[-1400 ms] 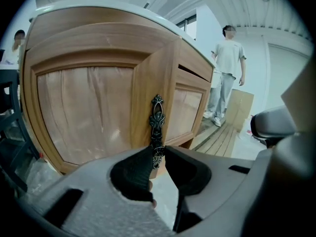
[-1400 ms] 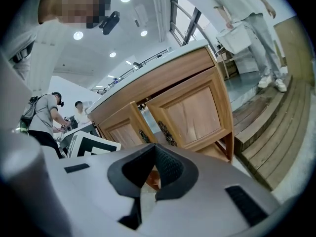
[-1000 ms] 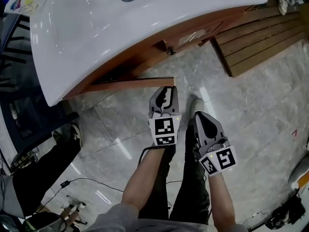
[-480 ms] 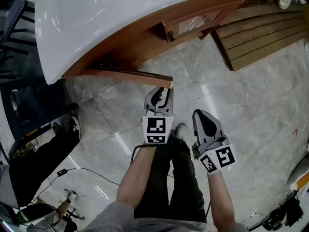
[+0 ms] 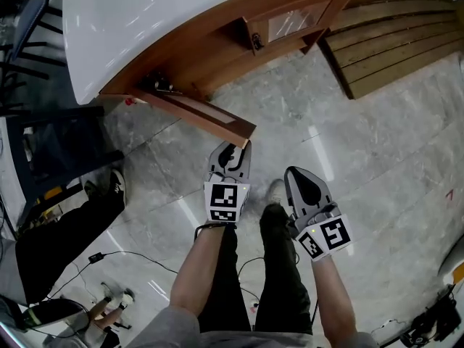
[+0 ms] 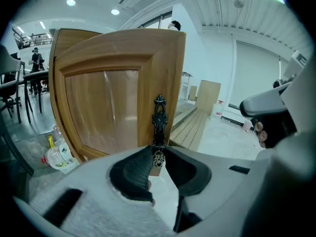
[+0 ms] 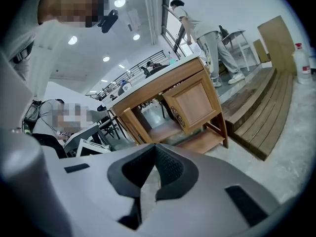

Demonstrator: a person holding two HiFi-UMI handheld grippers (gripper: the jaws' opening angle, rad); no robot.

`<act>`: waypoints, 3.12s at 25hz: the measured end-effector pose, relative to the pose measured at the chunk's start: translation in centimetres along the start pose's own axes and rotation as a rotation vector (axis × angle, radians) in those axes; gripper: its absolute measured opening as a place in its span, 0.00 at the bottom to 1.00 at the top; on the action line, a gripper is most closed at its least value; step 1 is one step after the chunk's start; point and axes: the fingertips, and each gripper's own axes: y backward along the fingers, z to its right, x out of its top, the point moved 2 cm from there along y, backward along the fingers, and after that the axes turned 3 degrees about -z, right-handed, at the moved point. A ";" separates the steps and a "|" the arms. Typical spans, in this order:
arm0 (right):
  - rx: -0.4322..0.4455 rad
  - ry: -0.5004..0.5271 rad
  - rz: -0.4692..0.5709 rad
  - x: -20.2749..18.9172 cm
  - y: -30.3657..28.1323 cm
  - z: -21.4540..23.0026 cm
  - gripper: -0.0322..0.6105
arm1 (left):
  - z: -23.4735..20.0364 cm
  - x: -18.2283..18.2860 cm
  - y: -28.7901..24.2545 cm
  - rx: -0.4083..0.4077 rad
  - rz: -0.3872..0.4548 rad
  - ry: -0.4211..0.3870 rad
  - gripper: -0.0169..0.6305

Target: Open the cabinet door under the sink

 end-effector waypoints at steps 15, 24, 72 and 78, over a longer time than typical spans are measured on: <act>-0.048 -0.005 0.035 -4.8 -1.8 -9.5 0.06 | -3.9 -6.1 8.3 -0.095 -0.042 -0.061 0.14; -0.037 0.012 0.027 -7.0 -1.8 -13.2 0.06 | -7.1 -8.4 11.7 -0.028 -0.039 -0.018 0.10; 0.071 0.222 0.242 21.3 13.4 -28.9 0.06 | 3.9 27.7 37.8 -0.105 0.342 -0.062 0.04; 0.075 0.271 0.291 24.3 15.3 -31.2 0.06 | 4.4 31.0 40.7 -0.105 0.398 -0.080 0.04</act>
